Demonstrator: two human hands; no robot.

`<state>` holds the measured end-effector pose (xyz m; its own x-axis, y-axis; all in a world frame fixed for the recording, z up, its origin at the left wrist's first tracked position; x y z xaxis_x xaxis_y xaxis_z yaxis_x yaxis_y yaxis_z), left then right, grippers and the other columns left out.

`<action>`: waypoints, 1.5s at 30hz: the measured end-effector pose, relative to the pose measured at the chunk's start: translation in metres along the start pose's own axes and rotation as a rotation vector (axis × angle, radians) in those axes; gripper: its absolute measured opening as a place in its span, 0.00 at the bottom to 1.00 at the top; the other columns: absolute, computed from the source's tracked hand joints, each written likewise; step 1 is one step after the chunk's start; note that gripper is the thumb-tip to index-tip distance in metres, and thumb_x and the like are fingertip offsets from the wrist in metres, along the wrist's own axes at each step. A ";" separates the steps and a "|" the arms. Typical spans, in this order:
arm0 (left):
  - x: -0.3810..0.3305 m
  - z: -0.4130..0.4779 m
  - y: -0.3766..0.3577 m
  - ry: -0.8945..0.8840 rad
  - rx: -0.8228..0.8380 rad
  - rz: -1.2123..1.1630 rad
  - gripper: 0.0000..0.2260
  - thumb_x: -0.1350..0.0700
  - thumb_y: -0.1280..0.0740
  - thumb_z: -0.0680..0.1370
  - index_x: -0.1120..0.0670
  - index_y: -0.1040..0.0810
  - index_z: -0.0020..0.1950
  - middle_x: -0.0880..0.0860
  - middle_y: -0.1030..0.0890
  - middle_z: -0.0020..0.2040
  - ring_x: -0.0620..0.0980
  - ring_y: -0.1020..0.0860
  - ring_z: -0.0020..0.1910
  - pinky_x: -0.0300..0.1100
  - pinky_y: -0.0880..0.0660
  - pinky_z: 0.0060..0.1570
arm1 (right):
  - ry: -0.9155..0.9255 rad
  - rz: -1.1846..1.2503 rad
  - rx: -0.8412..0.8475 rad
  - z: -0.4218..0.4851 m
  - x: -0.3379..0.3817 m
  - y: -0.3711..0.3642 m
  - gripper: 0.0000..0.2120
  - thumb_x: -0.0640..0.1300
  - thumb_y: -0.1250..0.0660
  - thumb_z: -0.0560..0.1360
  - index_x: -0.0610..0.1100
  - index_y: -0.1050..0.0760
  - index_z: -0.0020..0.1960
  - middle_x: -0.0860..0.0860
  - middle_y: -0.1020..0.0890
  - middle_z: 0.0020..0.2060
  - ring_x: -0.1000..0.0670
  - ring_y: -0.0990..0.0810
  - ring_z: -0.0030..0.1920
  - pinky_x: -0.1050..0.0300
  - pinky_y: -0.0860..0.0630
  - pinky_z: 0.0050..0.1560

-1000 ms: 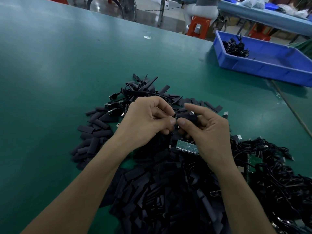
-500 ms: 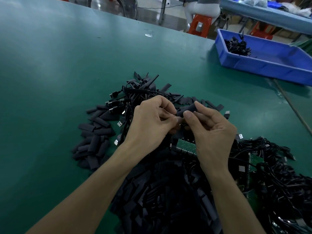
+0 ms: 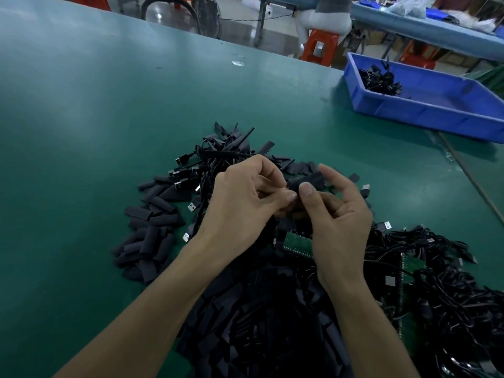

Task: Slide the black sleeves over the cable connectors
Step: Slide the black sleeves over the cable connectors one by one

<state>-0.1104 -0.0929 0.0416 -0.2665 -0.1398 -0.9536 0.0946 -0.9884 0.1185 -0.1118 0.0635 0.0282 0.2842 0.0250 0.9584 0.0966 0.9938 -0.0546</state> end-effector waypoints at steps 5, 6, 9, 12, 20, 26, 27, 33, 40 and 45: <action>-0.001 0.000 -0.001 -0.002 0.016 -0.037 0.13 0.61 0.24 0.74 0.46 0.23 0.41 0.49 0.15 0.35 0.46 0.15 0.36 0.37 0.19 0.39 | 0.068 -0.039 -0.031 0.000 0.009 -0.001 0.15 0.41 0.29 0.78 0.56 0.22 0.60 0.51 0.13 0.38 0.50 0.13 0.38 0.59 0.17 0.41; -0.001 0.000 -0.001 -0.009 0.008 -0.039 0.12 0.61 0.24 0.74 0.46 0.23 0.41 0.49 0.15 0.36 0.47 0.15 0.36 0.38 0.19 0.39 | 0.075 -0.039 -0.031 -0.001 0.010 -0.002 0.15 0.41 0.29 0.78 0.56 0.22 0.60 0.51 0.13 0.38 0.51 0.13 0.39 0.60 0.17 0.42; -0.003 -0.001 -0.001 -0.036 -0.020 -0.046 0.12 0.61 0.24 0.74 0.46 0.24 0.41 0.49 0.15 0.36 0.46 0.15 0.36 0.37 0.19 0.38 | 0.075 -0.013 -0.034 -0.002 0.009 -0.002 0.16 0.41 0.29 0.77 0.58 0.22 0.61 0.51 0.13 0.40 0.51 0.13 0.42 0.62 0.18 0.44; -0.004 -0.003 -0.002 -0.050 -0.025 -0.052 0.13 0.61 0.24 0.74 0.46 0.24 0.41 0.48 0.15 0.36 0.45 0.15 0.35 0.36 0.20 0.37 | 0.069 0.012 -0.026 -0.002 0.008 -0.002 0.16 0.42 0.29 0.77 0.58 0.22 0.61 0.51 0.13 0.40 0.52 0.13 0.42 0.63 0.19 0.45; -0.004 -0.003 -0.001 -0.066 -0.037 0.004 0.13 0.60 0.24 0.74 0.46 0.25 0.41 0.47 0.15 0.36 0.43 0.15 0.35 0.36 0.19 0.38 | 0.029 0.064 0.027 0.001 0.004 -0.007 0.15 0.40 0.31 0.78 0.58 0.21 0.59 0.53 0.15 0.36 0.55 0.15 0.38 0.64 0.19 0.44; -0.008 -0.002 -0.005 -0.066 0.007 0.060 0.12 0.57 0.23 0.74 0.47 0.25 0.49 0.44 0.14 0.40 0.40 0.16 0.39 0.35 0.19 0.42 | -0.031 0.123 -0.023 0.011 0.009 0.002 0.14 0.37 0.29 0.76 0.57 0.20 0.53 0.55 0.18 0.37 0.56 0.20 0.38 0.61 0.23 0.40; -0.008 -0.002 -0.006 -0.058 0.028 0.100 0.11 0.56 0.23 0.74 0.47 0.24 0.50 0.44 0.14 0.40 0.39 0.16 0.40 0.32 0.21 0.41 | -0.043 0.161 -0.045 0.014 0.011 0.004 0.14 0.36 0.30 0.76 0.54 0.21 0.53 0.54 0.17 0.36 0.55 0.20 0.37 0.61 0.24 0.39; -0.017 -0.001 0.002 -0.086 -0.001 0.218 0.06 0.54 0.25 0.76 0.44 0.20 0.48 0.44 0.15 0.38 0.37 0.18 0.37 0.29 0.24 0.41 | -0.028 0.100 -0.003 0.023 0.023 0.008 0.15 0.35 0.31 0.78 0.51 0.25 0.59 0.49 0.15 0.36 0.51 0.16 0.38 0.62 0.23 0.39; -0.007 0.045 0.064 -0.028 -0.363 0.052 0.04 0.58 0.29 0.74 0.48 0.21 0.41 0.50 0.15 0.33 0.51 0.16 0.30 0.49 0.17 0.39 | -0.206 -0.851 0.797 -0.001 0.001 -0.004 0.34 0.61 0.22 0.65 0.61 0.28 0.68 0.63 0.19 0.55 0.65 0.21 0.55 0.60 0.23 0.60; 0.017 0.076 0.073 0.025 -0.465 0.183 0.10 0.63 0.30 0.76 0.49 0.23 0.41 0.48 0.17 0.32 0.42 0.18 0.30 0.37 0.21 0.37 | -0.107 -1.109 0.832 -0.012 -0.006 -0.007 0.19 0.50 0.24 0.72 0.57 0.23 0.62 0.60 0.26 0.55 0.55 0.27 0.58 0.54 0.27 0.62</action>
<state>-0.1808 -0.1719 0.0551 -0.1833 -0.3017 -0.9356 0.5566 -0.8164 0.1542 -0.1023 0.0551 0.0196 0.3562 -0.8396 0.4101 -0.3792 0.2712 0.8847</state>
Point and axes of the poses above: each hand's wrist, its own z-axis towards the middle knuckle, its own y-axis out of the back of the hand, x = y × z, the point moved 9 cm from there along z, towards the middle knuckle
